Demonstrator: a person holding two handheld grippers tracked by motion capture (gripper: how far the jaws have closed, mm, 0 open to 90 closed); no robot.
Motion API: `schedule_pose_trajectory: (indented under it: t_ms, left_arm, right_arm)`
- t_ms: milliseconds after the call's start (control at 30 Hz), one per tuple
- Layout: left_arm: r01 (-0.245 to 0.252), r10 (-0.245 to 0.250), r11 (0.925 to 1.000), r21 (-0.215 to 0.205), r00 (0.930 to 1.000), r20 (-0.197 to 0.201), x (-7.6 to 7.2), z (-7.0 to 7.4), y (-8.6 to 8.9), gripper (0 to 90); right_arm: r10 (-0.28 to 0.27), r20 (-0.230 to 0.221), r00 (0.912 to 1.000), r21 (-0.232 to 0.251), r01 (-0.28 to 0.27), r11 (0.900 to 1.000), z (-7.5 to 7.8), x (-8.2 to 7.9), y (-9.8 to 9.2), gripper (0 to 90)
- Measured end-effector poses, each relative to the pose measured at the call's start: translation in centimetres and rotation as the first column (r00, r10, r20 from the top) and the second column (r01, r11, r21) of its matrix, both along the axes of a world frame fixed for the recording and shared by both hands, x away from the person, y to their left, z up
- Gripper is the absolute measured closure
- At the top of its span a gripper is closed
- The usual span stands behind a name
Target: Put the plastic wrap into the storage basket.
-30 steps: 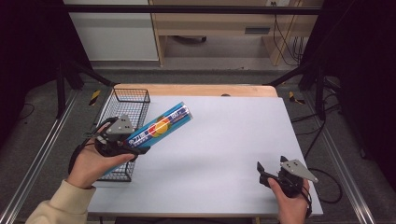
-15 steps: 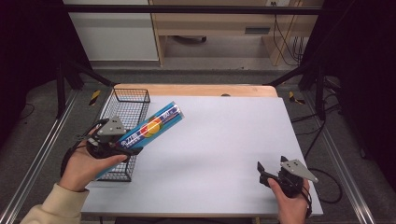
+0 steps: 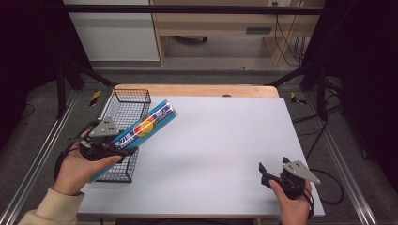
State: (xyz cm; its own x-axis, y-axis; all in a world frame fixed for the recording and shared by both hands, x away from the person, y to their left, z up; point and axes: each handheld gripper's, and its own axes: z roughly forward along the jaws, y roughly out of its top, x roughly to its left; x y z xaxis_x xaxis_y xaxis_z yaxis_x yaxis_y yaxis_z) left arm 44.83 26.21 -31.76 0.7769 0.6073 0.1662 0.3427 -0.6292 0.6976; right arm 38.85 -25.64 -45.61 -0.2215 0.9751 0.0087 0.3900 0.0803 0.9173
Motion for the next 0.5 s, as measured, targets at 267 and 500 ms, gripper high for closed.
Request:
schedule_pose_trajectory:
  t_ms: [267, 500]
  left_arm:
    - [-0.059, 0.059, 0.9982, -0.004, 0.9982, -0.010, -0.3, -0.4, 0.3, 32.1]
    - [-0.106, 0.106, 0.9943, 0.009, 0.9941, -0.022, -1.1, -0.6, 1.0, 32.1]
  right_arm:
    - [0.024, 0.001, 0.9997, -0.005, -0.024, 1.000, 0.1, 0.0, 0.4, 13.4]
    - [0.044, 0.006, 0.9990, -0.004, -0.044, 0.999, 0.1, 0.0, 0.6, 13.6]
